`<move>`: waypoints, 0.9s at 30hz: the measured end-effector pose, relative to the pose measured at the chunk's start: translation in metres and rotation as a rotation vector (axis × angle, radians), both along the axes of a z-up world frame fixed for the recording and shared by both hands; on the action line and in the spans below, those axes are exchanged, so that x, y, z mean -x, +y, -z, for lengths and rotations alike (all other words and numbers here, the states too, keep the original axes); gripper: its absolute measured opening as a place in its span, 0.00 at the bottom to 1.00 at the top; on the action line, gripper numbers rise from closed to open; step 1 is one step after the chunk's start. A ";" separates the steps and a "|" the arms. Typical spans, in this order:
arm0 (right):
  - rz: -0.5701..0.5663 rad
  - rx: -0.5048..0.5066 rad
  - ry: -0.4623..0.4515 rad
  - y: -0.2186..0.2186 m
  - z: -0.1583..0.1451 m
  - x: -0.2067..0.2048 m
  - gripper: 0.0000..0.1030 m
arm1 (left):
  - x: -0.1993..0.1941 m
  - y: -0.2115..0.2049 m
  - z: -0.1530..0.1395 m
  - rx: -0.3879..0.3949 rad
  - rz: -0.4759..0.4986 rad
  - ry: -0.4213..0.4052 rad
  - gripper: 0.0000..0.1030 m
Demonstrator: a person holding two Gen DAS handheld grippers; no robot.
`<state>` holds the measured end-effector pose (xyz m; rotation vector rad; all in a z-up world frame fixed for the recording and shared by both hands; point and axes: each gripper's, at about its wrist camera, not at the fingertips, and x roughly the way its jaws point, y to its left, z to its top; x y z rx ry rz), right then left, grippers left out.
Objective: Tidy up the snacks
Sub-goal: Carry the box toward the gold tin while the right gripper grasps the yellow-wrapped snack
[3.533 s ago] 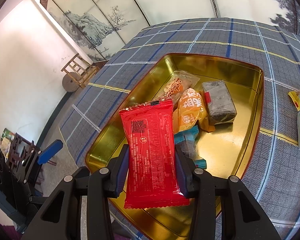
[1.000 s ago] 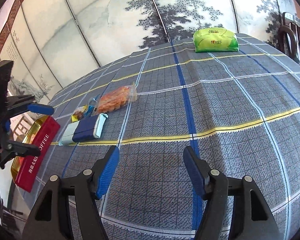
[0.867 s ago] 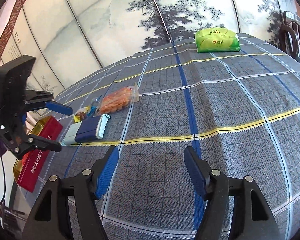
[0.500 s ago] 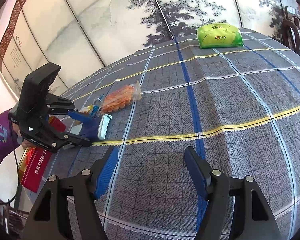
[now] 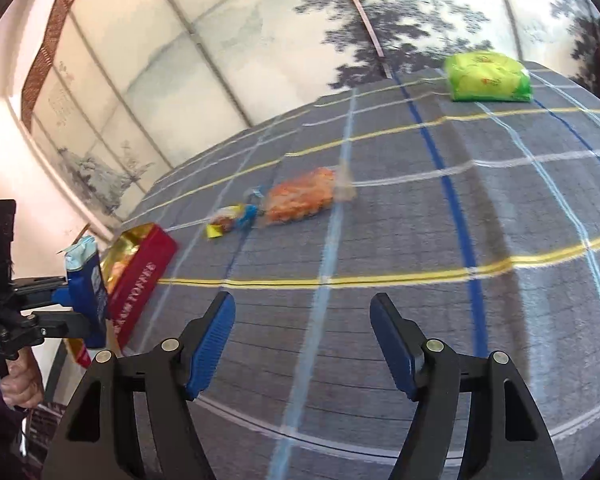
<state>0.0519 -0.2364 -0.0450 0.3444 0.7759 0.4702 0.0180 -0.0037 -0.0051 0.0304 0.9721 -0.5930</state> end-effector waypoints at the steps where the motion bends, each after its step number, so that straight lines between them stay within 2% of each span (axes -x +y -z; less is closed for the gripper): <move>1: -0.048 -0.002 -0.026 0.013 -0.007 -0.001 0.69 | 0.004 0.005 -0.004 -0.002 -0.014 -0.014 0.44; 4: -0.180 0.041 -0.111 0.055 -0.023 -0.014 0.67 | 0.014 0.020 -0.012 -0.007 -0.030 -0.045 0.44; 7: -0.291 0.061 -0.141 0.090 -0.028 -0.038 0.67 | 0.022 0.034 -0.019 -0.010 -0.049 -0.075 0.44; 10: -0.352 0.127 -0.168 0.122 -0.029 -0.061 0.67 | 0.023 0.047 -0.021 0.001 -0.071 -0.093 0.44; 15: -0.400 0.266 -0.186 0.162 -0.019 -0.090 0.67 | 0.019 0.067 -0.019 0.024 -0.100 -0.089 0.44; 21: -0.413 0.413 -0.156 0.185 0.002 -0.120 0.64 | 0.010 0.080 -0.018 0.035 -0.120 -0.086 0.44; 24: -0.423 0.420 -0.111 0.188 0.011 -0.136 0.58 | 0.009 0.084 -0.018 0.040 -0.130 -0.085 0.44; 26: -0.420 0.432 -0.083 0.189 0.017 -0.143 0.41 | 0.009 0.086 -0.018 0.049 -0.137 -0.082 0.44; 27: -0.427 0.418 -0.067 0.188 0.017 -0.144 0.36 | 0.009 0.087 -0.018 0.051 -0.141 -0.083 0.44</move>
